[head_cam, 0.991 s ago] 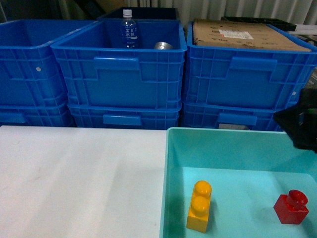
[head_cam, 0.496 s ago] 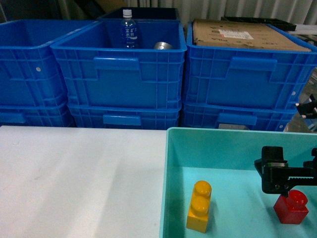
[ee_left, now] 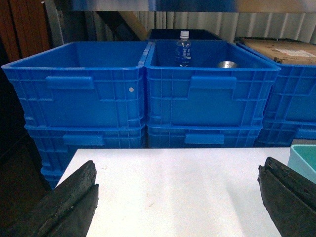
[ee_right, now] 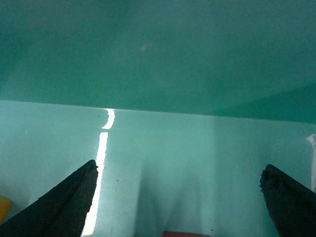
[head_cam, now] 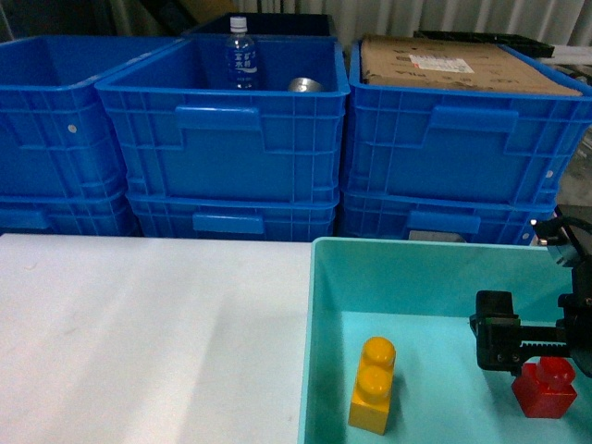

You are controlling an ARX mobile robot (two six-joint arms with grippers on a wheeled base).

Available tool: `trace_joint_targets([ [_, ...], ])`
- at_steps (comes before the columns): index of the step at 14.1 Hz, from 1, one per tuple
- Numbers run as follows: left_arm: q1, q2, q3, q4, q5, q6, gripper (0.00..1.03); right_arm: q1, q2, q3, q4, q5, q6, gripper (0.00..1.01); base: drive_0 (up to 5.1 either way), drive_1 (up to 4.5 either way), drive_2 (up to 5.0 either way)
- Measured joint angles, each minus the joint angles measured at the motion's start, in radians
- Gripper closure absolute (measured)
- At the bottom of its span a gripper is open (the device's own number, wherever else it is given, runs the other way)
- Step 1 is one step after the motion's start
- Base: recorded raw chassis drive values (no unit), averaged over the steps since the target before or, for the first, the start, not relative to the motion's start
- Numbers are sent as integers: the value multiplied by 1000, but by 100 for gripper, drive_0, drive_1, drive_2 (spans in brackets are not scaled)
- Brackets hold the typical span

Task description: Pick red block from blue box to shelf

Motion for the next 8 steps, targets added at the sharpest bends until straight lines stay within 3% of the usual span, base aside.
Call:
trace_joint_targets([
  [8, 0, 0, 0, 0, 0, 0, 5, -16, 113, 18, 52, -3, 7, 3, 0, 0, 0],
])
